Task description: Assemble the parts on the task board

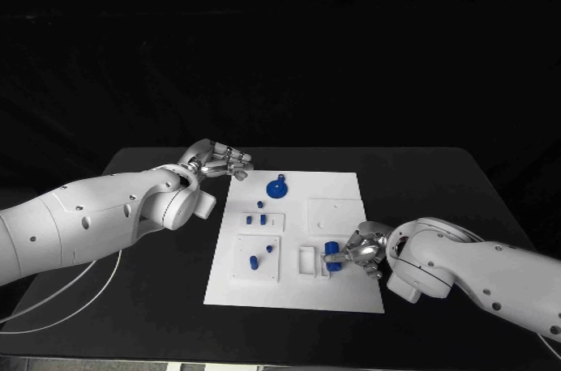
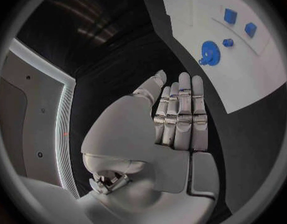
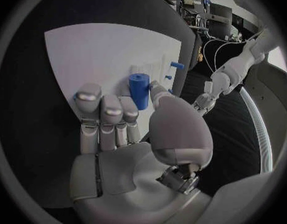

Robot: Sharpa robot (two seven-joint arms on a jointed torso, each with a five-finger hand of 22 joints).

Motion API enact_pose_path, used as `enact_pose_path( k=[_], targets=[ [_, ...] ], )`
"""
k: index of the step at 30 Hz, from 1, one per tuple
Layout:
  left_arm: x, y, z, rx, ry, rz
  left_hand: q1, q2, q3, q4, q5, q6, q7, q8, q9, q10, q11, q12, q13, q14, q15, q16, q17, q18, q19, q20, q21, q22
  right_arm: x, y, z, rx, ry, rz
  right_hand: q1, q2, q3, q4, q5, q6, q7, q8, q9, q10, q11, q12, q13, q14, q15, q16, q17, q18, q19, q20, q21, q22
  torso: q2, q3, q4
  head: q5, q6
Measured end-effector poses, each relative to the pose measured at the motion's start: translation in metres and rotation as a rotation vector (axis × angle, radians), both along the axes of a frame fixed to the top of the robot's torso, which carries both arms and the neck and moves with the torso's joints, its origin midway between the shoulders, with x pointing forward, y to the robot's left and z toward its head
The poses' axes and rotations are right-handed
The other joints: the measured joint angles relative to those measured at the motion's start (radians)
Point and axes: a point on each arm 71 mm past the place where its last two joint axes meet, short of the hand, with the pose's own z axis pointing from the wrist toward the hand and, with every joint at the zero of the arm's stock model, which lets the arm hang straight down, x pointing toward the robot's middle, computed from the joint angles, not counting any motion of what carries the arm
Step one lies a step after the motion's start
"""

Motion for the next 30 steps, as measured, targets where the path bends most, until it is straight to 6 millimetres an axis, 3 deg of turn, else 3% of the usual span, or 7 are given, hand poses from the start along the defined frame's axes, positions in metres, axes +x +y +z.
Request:
enact_pose_path(
  k=[6, 10, 16, 21, 23, 25, 30],
  targets=[
    [0.0, 0.0, 0.0, -0.001, 0.001, -0.001, 0.0, 0.0, 0.0, 0.0, 0.0, 0.0, 0.0, 0.0, 0.0, 0.0, 0.0, 0.0, 0.0, 0.0, 0.0, 0.0, 0.0, 0.0, 0.0, 0.0, 0.0, 0.0, 0.003, 0.004, -0.002, 0.005, -0.01, -0.009, 0.0, 0.0, 0.005, -0.008, 0.007, 0.0, -0.001, 0.0, 0.003, 0.0, 0.0, 0.0, 0.0, 0.0, 0.0, 0.0, 0.0, 0.0, 0.0, 0.0, 0.0, 0.0, 0.0, -0.0012, 0.0, 0.004, -0.001],
    [0.0, 0.0, 0.0, -0.001, 0.002, -0.001, 0.0, 0.0, 0.0, 0.0, 0.0, 0.0, 0.0, 0.0, 0.0, 0.0, 0.0, 0.0, 0.0, 0.0, 0.0, 0.0, 0.0, 0.0, 0.0, 0.0, 0.0, 0.0, 0.003, 0.004, -0.004, 0.006, -0.016, -0.013, -0.004, 0.01, 0.032, -0.057, 0.011, -0.002, -0.002, 0.0, 0.097, 0.0, 0.0, 0.004, 0.0, 0.0, 0.0, 0.0, 0.0, 0.0, 0.0, 0.0, 0.0, 0.0, 0.0, -0.0018, -0.0007, 0.007, -0.002],
    [-0.001, 0.001, 0.0, -0.001, 0.003, -0.002, 0.0, 0.0, -0.001, 0.008, 0.0, 0.0, 0.0, 0.0, 0.0, 0.0, 0.0, 0.0, 0.0, 0.0, 0.0, 0.0, 0.001, 0.0, 0.0, 0.0, 0.0, -0.009, 0.004, 0.004, -0.004, 0.015, -0.028, -0.022, -0.013, 0.022, 0.126, -0.121, -0.021, 0.01, -0.001, -0.003, 0.097, 0.0, 0.0, 0.004, 0.0, 0.0, 0.0, 0.0, -0.001, -0.002, 0.0, 0.0, 0.0, 0.0, 0.0, -0.0018, -0.0017, 0.011, -0.002],
    [-0.001, 0.001, 0.0, -0.001, 0.005, -0.002, 0.0, 0.0, -0.001, 0.008, 0.0, 0.0, 0.0, 0.0, 0.0, 0.0, 0.0, 0.0, 0.0, 0.0, 0.0, 0.0, 0.001, 0.0, 0.0, 0.0, 0.0, -0.009, 0.003, 0.004, -0.004, 0.025, -0.04, -0.041, -0.023, 0.031, 0.148, -0.12, -0.024, 0.045, -0.012, -0.012, 0.095, 0.006, -0.005, 0.004, -0.003, 0.005, -0.005, 0.0, -0.003, -0.007, 0.0, 0.0, 0.0, 0.0, 0.0, -0.0014, -0.0019, 0.015, -0.001],
    [-0.001, 0.002, 0.0, -0.001, 0.005, -0.002, 0.0, 0.0, -0.001, 0.008, 0.0, 0.0, 0.0, 0.0, 0.0, 0.0, 0.0, 0.0, 0.0, 0.0, 0.0, 0.0, 0.001, 0.0, 0.0, 0.0, 0.0, -0.009, 0.001, 0.004, -0.004, 0.03, -0.043, -0.049, -0.027, 0.035, 0.148, -0.12, -0.024, 0.056, -0.019, -0.008, 0.008, 0.011, -0.007, 0.004, -0.003, 0.005, -0.005, 0.0, -0.005, -0.007, 0.0, 0.0, 0.0, 0.0, 0.0, -0.0013, -0.0023, 0.016, -0.001],
    [-0.001, 0.002, 0.0, -0.001, 0.006, -0.003, 0.0, 0.0, -0.001, 0.008, 0.0, 0.0, 0.0, 0.0, 0.0, 0.0, 0.0, 0.0, 0.0, 0.0, 0.0, 0.0, 0.001, 0.0, 0.007, 0.0, 0.0, -0.012, -0.002, 0.003, -0.003, 0.037, -0.045, -0.055, -0.029, 0.037, 0.153, -0.125, -0.024, 0.064, -0.021, -0.008, -0.04, 0.011, -0.007, 0.004, -0.003, 0.005, -0.005, 0.0, -0.005, -0.007, 0.0, 0.0, 0.0, 0.0, 0.0, -0.0012, -0.0024, 0.017, -0.001],
    [-0.001, 0.002, 0.0, -0.001, 0.007, -0.003, 0.0, 0.0, -0.001, 0.008, 0.0, 0.0, 0.0, 0.0, 0.0, 0.0, 0.0, 0.0, 0.0, 0.0, 0.0, 0.0, 0.001, 0.0, 0.007, 0.0, 0.0, -0.012, -0.007, 0.003, -0.001, 0.046, -0.046, -0.07, -0.029, 0.037, 0.176, -0.148, -0.024, 0.077, -0.024, -0.011, -0.054, 0.01, -0.007, 0.004, -0.005, 0.005, -0.005, 0.0, -0.006, -0.007, 0.0, 0.0, 0.0, 0.0, 0.0, -0.0016, -0.0032, 0.02, -0.001]
  ],
)
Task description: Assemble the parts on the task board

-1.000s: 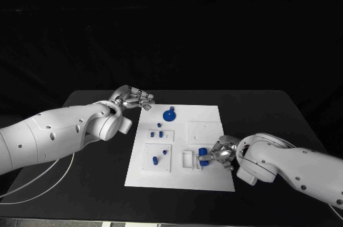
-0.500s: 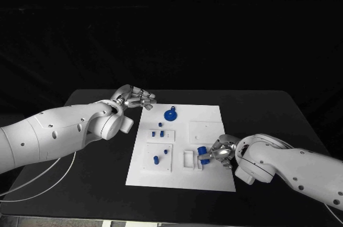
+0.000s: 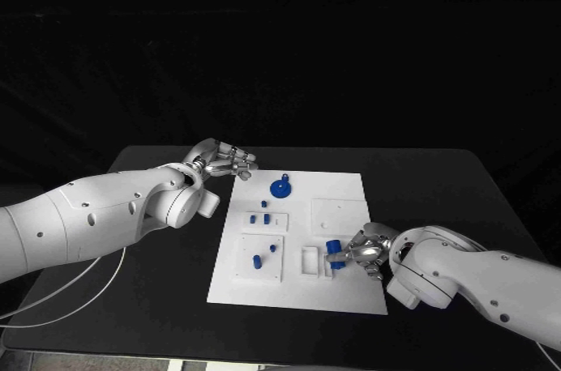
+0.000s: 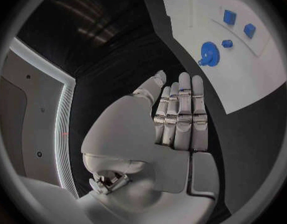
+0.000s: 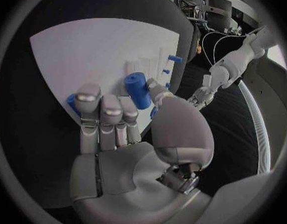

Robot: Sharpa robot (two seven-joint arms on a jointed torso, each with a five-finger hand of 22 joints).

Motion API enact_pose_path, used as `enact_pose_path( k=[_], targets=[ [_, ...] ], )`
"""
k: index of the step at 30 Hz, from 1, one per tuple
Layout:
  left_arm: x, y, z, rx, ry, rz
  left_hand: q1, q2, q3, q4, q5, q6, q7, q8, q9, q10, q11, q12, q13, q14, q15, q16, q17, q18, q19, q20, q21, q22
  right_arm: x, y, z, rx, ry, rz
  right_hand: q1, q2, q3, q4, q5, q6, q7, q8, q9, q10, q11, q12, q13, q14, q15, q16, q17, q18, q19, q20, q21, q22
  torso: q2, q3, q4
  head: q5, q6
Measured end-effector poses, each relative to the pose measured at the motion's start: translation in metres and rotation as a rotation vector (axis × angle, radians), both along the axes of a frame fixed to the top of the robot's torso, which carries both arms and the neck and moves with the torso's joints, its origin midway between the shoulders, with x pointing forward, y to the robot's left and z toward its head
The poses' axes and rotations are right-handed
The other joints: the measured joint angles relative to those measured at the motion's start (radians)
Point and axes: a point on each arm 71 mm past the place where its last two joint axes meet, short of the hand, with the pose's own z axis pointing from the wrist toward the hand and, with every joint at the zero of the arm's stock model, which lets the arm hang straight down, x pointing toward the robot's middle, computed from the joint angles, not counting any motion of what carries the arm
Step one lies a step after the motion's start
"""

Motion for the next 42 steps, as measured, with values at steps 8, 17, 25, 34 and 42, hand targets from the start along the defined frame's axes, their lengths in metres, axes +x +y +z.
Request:
enact_pose_path(
  k=[8, 17, 25, 34, 42],
  targets=[
    [-0.001, -0.001, 0.0, -0.001, 0.001, -0.003, 0.0, 0.0, 0.0, 0.0, 0.0, 0.0, 0.0, 0.0, 0.0, 0.0, 0.0, 0.0, 0.0, 0.0, 0.0, 0.0, 0.0, 0.0, 0.0, 0.0, 0.0, 0.0, -0.002, 0.005, 0.007, 0.012, -0.002, -0.004, -0.01, -0.001, 0.001, -0.001, 0.0, 0.003, -0.003, 0.003, 0.007, 0.002, -0.002, 0.0, -0.003, 0.0, 0.0, -0.004, -0.005, 0.0, 0.0, 0.0, -0.006, 0.0, 0.0, -0.0009, 0.0004, 0.002, -0.002],
    [-0.001, -0.001, 0.0, -0.002, 0.003, -0.005, 0.0, 0.0, 0.0, 0.0, 0.0, 0.0, 0.0, 0.0, 0.0, 0.0, 0.0, 0.0, 0.0, 0.0, 0.0, 0.0, 0.0, 0.0, 0.0, 0.0, 0.0, 0.0, -0.004, 0.015, 0.009, 0.028, 0.01, 0.01, -0.011, -0.003, -0.006, 0.006, 0.004, 0.003, -0.003, 0.003, 0.006, 0.002, -0.002, 0.0, -0.004, 0.0, 0.0, -0.004, -0.006, 0.0, 0.0, 0.0, -0.006, 0.0, 0.001, -0.0011, 0.0005, 0.006, -0.006],
    [-0.002, -0.001, 0.0, -0.003, 0.004, -0.007, 0.0, 0.0, 0.0, 0.0, 0.0, 0.0, 0.0, 0.0, 0.0, 0.0, 0.0, 0.0, 0.0, 0.0, 0.0, 0.0, 0.0, 0.0, 0.0, 0.0, 0.0, 0.0, -0.005, 0.027, 0.007, 0.038, 0.026, 0.034, -0.017, -0.008, -0.022, 0.022, 0.004, 0.002, -0.003, 0.003, 0.003, 0.002, -0.002, -0.004, -0.007, 0.0, 0.0, -0.008, -0.01, 0.0, 0.0, 0.0, -0.01, 0.0, 0.001, -0.0009, 0.0008, 0.01, -0.008],
    [-0.002, -0.001, 0.0, -0.004, 0.006, -0.01, 0.0, 0.0, 0.0, 0.0, 0.0, 0.0, 0.0, 0.0, 0.0, 0.0, 0.0, 0.0, 0.0, 0.0, 0.0, 0.0, 0.0, 0.0, 0.0, 0.0, 0.0, -0.002, -0.004, 0.037, 0.003, 0.041, 0.04, 0.055, -0.017, -0.009, -0.026, 0.043, -0.008, 0.002, -0.003, 0.009, 0.001, 0.002, -0.002, -0.009, -0.009, 0.0, 0.0, -0.011, -0.011, 0.0, 0.0, 0.0, -0.013, 0.0, 0.001, -0.0009, 0.0012, 0.013, -0.01],
    [-0.003, -0.001, 0.0, -0.005, 0.007, -0.012, 0.0, 0.0, 0.0, 0.0, 0.0, 0.0, 0.0, 0.0, 0.0, 0.0, 0.0, 0.0, 0.0, 0.0, 0.0, 0.0, 0.001, 0.0, 0.0, 0.0, 0.0, -0.002, -0.003, 0.04, 0.0, 0.037, 0.046, 0.062, -0.014, -0.024, -0.029, 0.065, -0.011, 0.003, -0.003, 0.009, 0.005, 0.0, -0.004, -0.013, -0.012, 0.0, 0.0, -0.012, -0.013, 0.0, 0.0, 0.0, -0.018, 0.0, 0.001, -0.0009, 0.0007, 0.018, -0.01]
  ],
)
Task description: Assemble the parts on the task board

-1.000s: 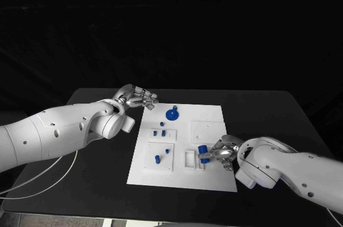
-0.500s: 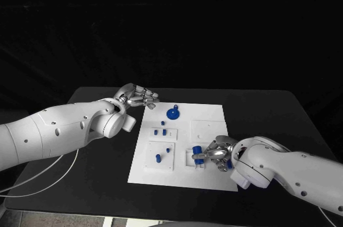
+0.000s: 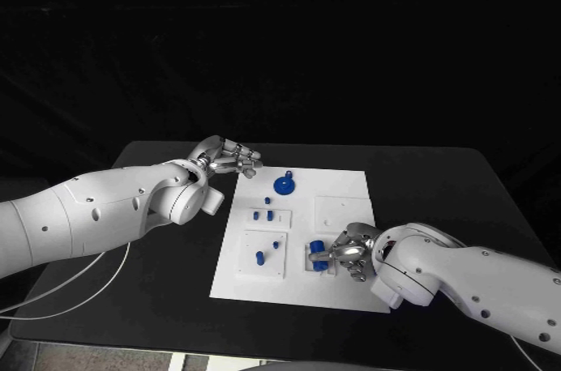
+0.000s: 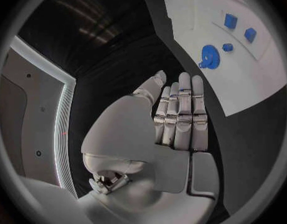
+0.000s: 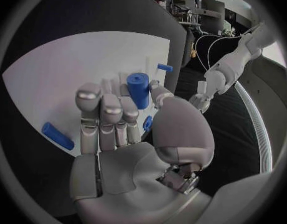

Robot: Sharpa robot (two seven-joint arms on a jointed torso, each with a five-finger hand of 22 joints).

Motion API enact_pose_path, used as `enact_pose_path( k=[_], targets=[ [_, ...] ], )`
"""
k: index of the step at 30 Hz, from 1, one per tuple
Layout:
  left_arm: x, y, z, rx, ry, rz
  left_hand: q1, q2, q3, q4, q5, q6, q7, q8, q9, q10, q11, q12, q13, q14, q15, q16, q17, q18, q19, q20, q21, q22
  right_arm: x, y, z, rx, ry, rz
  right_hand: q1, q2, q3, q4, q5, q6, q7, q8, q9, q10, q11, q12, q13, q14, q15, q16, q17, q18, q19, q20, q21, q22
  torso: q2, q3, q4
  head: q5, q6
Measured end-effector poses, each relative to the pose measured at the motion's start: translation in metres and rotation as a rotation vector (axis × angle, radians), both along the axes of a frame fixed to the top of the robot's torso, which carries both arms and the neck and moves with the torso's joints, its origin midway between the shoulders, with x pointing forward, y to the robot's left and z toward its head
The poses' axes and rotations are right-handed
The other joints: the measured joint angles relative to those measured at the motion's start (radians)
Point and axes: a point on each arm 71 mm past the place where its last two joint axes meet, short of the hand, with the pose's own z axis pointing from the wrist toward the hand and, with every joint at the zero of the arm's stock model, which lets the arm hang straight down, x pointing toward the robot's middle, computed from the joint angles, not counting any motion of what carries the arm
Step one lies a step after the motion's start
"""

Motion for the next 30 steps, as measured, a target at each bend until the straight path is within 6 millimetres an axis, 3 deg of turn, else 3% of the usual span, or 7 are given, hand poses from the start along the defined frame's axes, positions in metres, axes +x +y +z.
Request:
enact_pose_path(
  k=[6, 8, 12, 15, 16, 19, 30],
  targets=[
    [-0.0001, 0.0, -0.0001, 0.0, 0.001, 0.0, 0.0, 0.0, 0.003, 0.003, 0.0, 0.0, 0.0, 0.0, 0.0, 0.0, 0.0, 0.0, 0.0, 0.0, 0.0, 0.0, 0.0, 0.0, 0.0, 0.0, 0.0, -0.002, 0.0011, 0.0008, -0.0008, -0.003, -0.002, 0.0, -0.006, -0.021, -0.008, 0.021, -0.001, 0.0, 0.0, 0.003, 0.0, -0.001, -0.001, -0.003, -0.002, 0.0, 0.0, -0.004, -0.001, 0.0, 0.0, 0.0, -0.004, 0.0, 0.0, 0.0004, -0.0005, 0.003, 0.0],
    [-0.0001, 0.0, -0.0001, 0.0, 0.001, -0.001, 0.0, 0.0, 0.003, 0.003, 0.0, 0.0, 0.0, 0.0, 0.0, 0.0, 0.0, 0.0, 0.0, 0.0, 0.0, 0.0, 0.0, 0.0, 0.0, 0.0, 0.0, -0.002, 0.0016, 0.0007, -0.0015, -0.006, -0.003, -0.001, -0.019, -0.045, -0.018, 0.04, -0.007, -0.005, 0.005, 0.003, -0.001, -0.002, -0.001, -0.01, -0.005, 0.0, 0.0, -0.01, -0.003, 0.0, 0.0, 0.0, -0.008, 0.0, 0.0, 0.0003, -0.0006, 0.003, 0.0],
    [-0.0001, 0.0, -0.0001, 0.0, 0.002, -0.001, 0.0, 0.0, 0.0, 0.006, 0.0, 0.0, 0.0, 0.0, 0.0, 0.0, 0.0, 0.0, 0.0, 0.0, 0.0, 0.0, 0.0, 0.0, 0.0, 0.0, 0.0, -0.004, 0.0027, 0.001, -0.0026, -0.009, -0.006, -0.003, -0.036, -0.061, -0.111, 0.104, -0.008, -0.02, 0.009, 0.003, -0.001, -0.009, 0.002, -0.025, -0.01, 0.0, 0.0, -0.018, -0.006, 0.0, 0.0, 0.0, -0.012, 0.0, 0.0, 0.0003, -0.0007, 0.004, 0.001],
    [-0.0001, 0.0, -0.0001, 0.0, 0.002, -0.001, 0.0, 0.0, 0.0, 0.006, 0.0, 0.0, 0.0, 0.0, 0.0, 0.0, 0.0, 0.0, 0.0, 0.0, 0.0, 0.0, 0.0, 0.0, 0.0, 0.0, 0.0, -0.004, 0.003, 0.0013, -0.0028, -0.01, -0.007, -0.002, -0.011, -0.069, -0.206, 0.163, -0.008, -0.023, 0.005, 0.003, -0.001, -0.013, 0.006, -0.032, -0.012, 0.0, 0.0, -0.023, -0.006, 0.0, 0.0, 0.0, -0.017, 0.0, 0.0, 0.0002, -0.0007, 0.004, 0.002],
    [-0.0001, -0.0001, -0.0001, 0.0, 0.002, -0.001, 0.0, 0.0, 0.0, 0.006, 0.0, 0.0, 0.0, 0.0, 0.0, 0.0, 0.0, 0.0, 0.0, 0.0, 0.0, 0.0, 0.0, 0.0, 0.0, 0.0, 0.0, -0.004, 0.0032, 0.0013, -0.003, -0.011, -0.008, -0.001, -0.002, -0.062, -0.239, 0.169, -0.008, -0.023, 0.005, 0.003, -0.001, -0.013, 0.006, -0.032, -0.012, 0.0, 0.0, -0.023, -0.006, 0.0, 0.0, 0.0, -0.017, 0.0, 0.0, 0.0002, -0.0007, 0.005, 0.002],
    [-0.0001, 0.0001, -0.0002, 0.0, 0.003, -0.001, 0.0, 0.0, 0.0, 0.006, 0.0, 0.0, 0.0, 0.0, 0.0, 0.0, 0.0, 0.0, 0.0, 0.0, 0.0, 0.0, 0.0, 0.0, 0.0, 0.0, 0.0, -0.004, 0.0035, 0.0015, -0.0032, -0.012, -0.009, 0.001, -0.001, 0.011, -0.381, 0.118, 0.034, -0.023, 0.005, 0.003, 0.0, -0.02, 0.006, -0.032, -0.016, 0.0, 0.0, -0.027, -0.006, 0.0, 0.0, 0.0, -0.023, 0.0, 0.0, 0.0001, -0.0007, 0.005, 0.0],
    [-0.0001, 0.0001, -0.0003, 0.0, 0.004, -0.001, 0.0, 0.0, 0.0, 0.006, 0.0, 0.0, 0.0, 0.0, 0.0, 0.0, 0.0, 0.0, 0.0, 0.0, 0.0, 0.0, 0.0, 0.0, 0.0, 0.0, 0.0, -0.004, 0.0036, 0.0013, -0.0034, -0.014, -0.014, 0.006, -0.008, 0.054, -0.433, 0.045, 0.063, -0.023, 0.005, 0.003, 0.001, -0.02, 0.006, -0.032, -0.023, 0.0, 0.0, -0.027, -0.006, 0.0, 0.0, 0.0, -0.023, 0.0, 0.0, 0.0003, -0.0009, 0.007, -0.001]
  ],
)
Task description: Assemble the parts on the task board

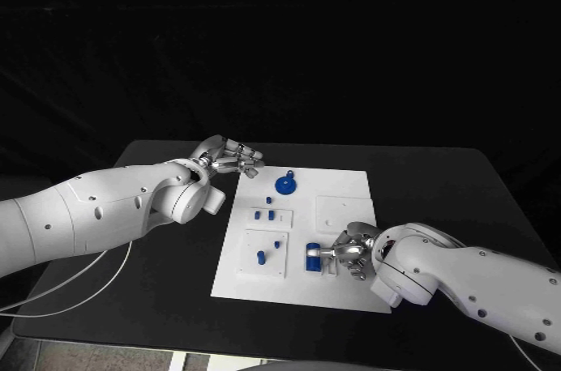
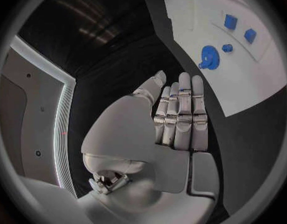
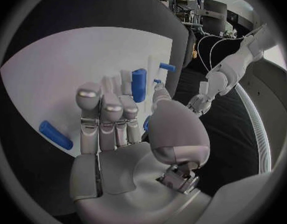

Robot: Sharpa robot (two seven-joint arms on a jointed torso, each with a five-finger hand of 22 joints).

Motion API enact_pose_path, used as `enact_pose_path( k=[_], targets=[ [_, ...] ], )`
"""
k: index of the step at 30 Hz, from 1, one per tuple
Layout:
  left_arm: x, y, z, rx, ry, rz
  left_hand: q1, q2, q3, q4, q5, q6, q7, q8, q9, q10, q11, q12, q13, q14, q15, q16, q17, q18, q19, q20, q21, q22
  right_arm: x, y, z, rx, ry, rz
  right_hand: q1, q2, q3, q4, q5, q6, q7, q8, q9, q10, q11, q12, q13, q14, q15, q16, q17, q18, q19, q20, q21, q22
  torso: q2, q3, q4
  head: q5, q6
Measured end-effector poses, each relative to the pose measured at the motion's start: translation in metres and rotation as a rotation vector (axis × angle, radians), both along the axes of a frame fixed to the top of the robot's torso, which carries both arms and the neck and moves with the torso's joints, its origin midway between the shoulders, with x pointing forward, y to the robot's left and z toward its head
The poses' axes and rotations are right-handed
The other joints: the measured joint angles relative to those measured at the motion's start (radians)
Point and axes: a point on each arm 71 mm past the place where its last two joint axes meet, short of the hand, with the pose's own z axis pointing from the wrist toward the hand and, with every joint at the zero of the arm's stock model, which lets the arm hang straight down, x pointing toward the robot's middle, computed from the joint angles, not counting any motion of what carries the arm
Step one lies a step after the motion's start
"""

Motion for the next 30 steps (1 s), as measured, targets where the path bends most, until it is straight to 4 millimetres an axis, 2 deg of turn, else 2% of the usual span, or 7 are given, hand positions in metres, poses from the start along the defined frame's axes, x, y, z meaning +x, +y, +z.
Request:
enact_pose_path(
  k=[3, 8, 12, 15, 21, 27, 30],
  targets=[
    [0.0, 0.0, 0.0, 0.0, 0.0, 0.0, 0.0, 0.0, 0.0, 0.0, 0.0, 0.0, 0.0, 0.0, 0.0, 0.0, 0.0, 0.0, 0.0, 0.0, 0.0, 0.0, 0.0, 0.0, 0.0, 0.0, 0.0, 0.0, 0.0, 0.0, 0.0, -0.001, -0.004, 0.001, 0.004, 0.039, -0.017, -0.04, 0.018, 0.0, 0.0, 0.0, 0.0, 0.0, 0.0, 0.001, 0.0, 0.0, 0.0, 0.0, 0.002, 0.0, 0.0, 0.0, 0.0, 0.0, 0.0, 0.0002, 0.0001, 0.0, 0.0],
    [0.0, 0.0, 0.0, 0.0, 0.002, 0.0, 0.0, 0.0, 0.003, 0.003, 0.0, -0.004, 0.004, 0.0, 0.0, 0.0, 0.0, 0.0, 0.0, 0.0, 0.0, 0.0, 0.001, 0.0, 0.0, 0.0, 0.0, -0.005, -0.001, -0.001, 0.0, -0.001, -0.018, 0.002, 0.017, 0.07, -0.018, -0.084, 0.026, 0.0, 0.0, 0.0, 0.002, 0.0, 0.0, 0.004, -0.001, 0.0, 0.0, 0.0, 0.002, 0.0, 0.0, 0.0, 0.003, 0.0, 0.0, 0.0003, 0.0002, -0.001, 0.001],
    [0.0, 0.0, 0.0, 0.0, 0.003, 0.0, 0.0, 0.0, 0.003, 0.003, 0.0, -0.004, 0.004, 0.0, 0.0, 0.0, 0.0, 0.0, 0.0, 0.0, 0.0, 0.0, 0.001, 0.0, 0.0, 0.0, 0.0, -0.005, -0.001, -0.002, 0.0, 0.0, -0.033, 0.004, 0.017, 0.07, -0.007, -0.111, 0.042, 0.002, 0.002, -0.001, 0.002, 0.0, 0.0, 0.004, -0.003, 0.0, 0.0, 0.0, 0.002, 0.0, 0.0, 0.0, 0.003, 0.0, 0.0, 0.0003, 0.0002, -0.002, 0.002],
    [0.0, 0.0, 0.0, 0.001, 0.003, 0.0, 0.0, 0.0, 0.003, 0.003, 0.0, -0.004, 0.004, 0.0, 0.0, 0.0, 0.0, 0.0, 0.0, 0.0, 0.0, 0.0, 0.001, 0.0, 0.0, 0.0, 0.0, -0.005, -0.003, -0.005, 0.0, 0.004, -0.042, 0.006, 0.011, 0.064, -0.007, -0.111, 0.071, 0.002, 0.002, -0.013, 0.002, 0.0, 0.0, 0.004, -0.003, 0.0, 0.0, 0.0, 0.001, 0.0, 0.0, 0.0, 0.003, 0.0, 0.0, 0.0003, 0.0002, -0.004, 0.003],
    [0.0, 0.001, 0.0, 0.002, 0.004, 0.002, 0.0, 0.0, 0.003, 0.003, 0.0, -0.004, 0.004, 0.0, 0.0, 0.0, 0.0, 0.0, 0.0, 0.0, 0.0, 0.0, 0.001, 0.0, 0.0, 0.0, 0.0, -0.005, -0.001, -0.023, 0.007, 0.009, -0.073, -0.019, 0.018, 0.049, -0.011, -0.107, 0.081, -0.015, 0.011, -0.008, -0.001, 0.0, 0.0, 0.008, -0.001, 0.0, 0.0, 0.0, 0.001, 0.0, 0.0, 0.0, 0.008, 0.0, 0.0, 0.0003, -0.0011, -0.013, 0.008],
    [0.0, 0.003, 0.0, 0.003, 0.004, 0.005, 0.0, 0.0, 0.003, 0.003, 0.0, -0.004, 0.004, 0.0, 0.0, 0.0, 0.0, 0.0, 0.0, 0.0, 0.0, 0.0, 0.001, 0.0, 0.0, 0.0, 0.0, -0.005, 0.017, -0.049, 0.032, 0.023, -0.14, -0.067, 0.024, 0.044, -0.017, -0.101, 0.09, -0.014, 0.011, -0.009, 0.002, 0.0, 0.0, 0.012, 0.0, 0.0, 0.0, 0.0, 0.001, 0.0, 0.0, 0.0, 0.012, 0.0, 0.0, 0.001, -0.0022, -0.03, 0.015],
    [0.0, 0.003, -0.001, 0.003, 0.004, 0.006, 0.0, 0.0, 0.003, 0.003, 0.0, -0.004, 0.004, 0.0, 0.0, 0.0, 0.0, 0.0, 0.0, 0.0, 0.0, 0.0, 0.001, 0.0, 0.0, 0.0, 0.0, -0.006, 0.027, -0.064, 0.046, 0.026, -0.169, -0.086, 0.04, 0.061, -0.015, -0.126, 0.09, -0.014, 0.011, -0.009, 0.002, 0.0, 0.0, 0.012, 0.0, 0.0, 0.0, 0.0, 0.001, 0.0, 0.0, 0.0, 0.012, 0.0, 0.0, 0.001, -0.0019, -0.038, 0.017]
  ],
)
